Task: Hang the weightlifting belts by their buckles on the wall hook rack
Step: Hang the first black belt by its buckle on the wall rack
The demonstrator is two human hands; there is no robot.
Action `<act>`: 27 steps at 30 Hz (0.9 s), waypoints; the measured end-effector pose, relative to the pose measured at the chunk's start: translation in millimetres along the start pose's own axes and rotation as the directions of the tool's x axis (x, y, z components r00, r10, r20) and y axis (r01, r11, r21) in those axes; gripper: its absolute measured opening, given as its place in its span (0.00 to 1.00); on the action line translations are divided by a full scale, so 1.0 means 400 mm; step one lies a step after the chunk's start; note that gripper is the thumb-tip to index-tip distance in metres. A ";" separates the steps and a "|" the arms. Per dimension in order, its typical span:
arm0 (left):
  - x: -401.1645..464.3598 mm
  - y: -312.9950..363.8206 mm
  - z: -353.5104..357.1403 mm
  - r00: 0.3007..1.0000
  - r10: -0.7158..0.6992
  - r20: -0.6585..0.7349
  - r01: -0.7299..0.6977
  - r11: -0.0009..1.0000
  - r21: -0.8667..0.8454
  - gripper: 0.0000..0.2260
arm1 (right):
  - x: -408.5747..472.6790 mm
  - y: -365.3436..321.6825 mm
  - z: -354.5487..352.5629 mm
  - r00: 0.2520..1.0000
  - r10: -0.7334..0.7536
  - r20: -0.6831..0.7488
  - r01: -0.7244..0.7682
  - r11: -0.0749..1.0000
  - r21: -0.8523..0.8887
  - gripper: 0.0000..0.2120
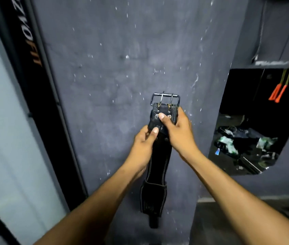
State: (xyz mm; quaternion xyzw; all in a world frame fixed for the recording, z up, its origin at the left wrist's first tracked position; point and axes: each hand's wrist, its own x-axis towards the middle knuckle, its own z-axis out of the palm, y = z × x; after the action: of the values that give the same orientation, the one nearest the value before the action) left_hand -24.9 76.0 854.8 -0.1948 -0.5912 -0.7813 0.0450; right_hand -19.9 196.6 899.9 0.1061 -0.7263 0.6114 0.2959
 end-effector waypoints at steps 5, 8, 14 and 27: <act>0.048 0.130 0.012 0.992 0.117 0.050 -0.123 0.984 0.131 0.10 | 0.102 -0.112 -0.019 0.988 -0.109 0.108 0.093 0.986 0.135 0.12; 0.069 0.204 0.013 0.979 0.180 0.096 -0.198 0.951 0.238 0.15 | 0.146 -0.176 -0.029 0.951 -0.183 0.249 0.133 0.970 0.206 0.13; 0.121 0.279 0.052 0.959 0.254 0.124 -0.282 0.883 0.376 0.17 | 0.146 -0.238 0.007 0.981 -0.143 -0.131 0.137 0.989 -0.051 0.18; 0.070 0.307 0.020 0.972 0.180 0.152 -0.196 0.976 0.099 0.19 | 0.097 -0.243 0.047 0.994 -0.064 0.088 0.023 0.915 0.403 0.10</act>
State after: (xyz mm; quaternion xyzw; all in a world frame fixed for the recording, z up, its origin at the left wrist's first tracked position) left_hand -11.7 51.4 977.7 -0.3025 -0.6152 -0.7228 0.0876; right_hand -6.4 164.3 1000.2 0.2110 -0.5967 0.7345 0.2449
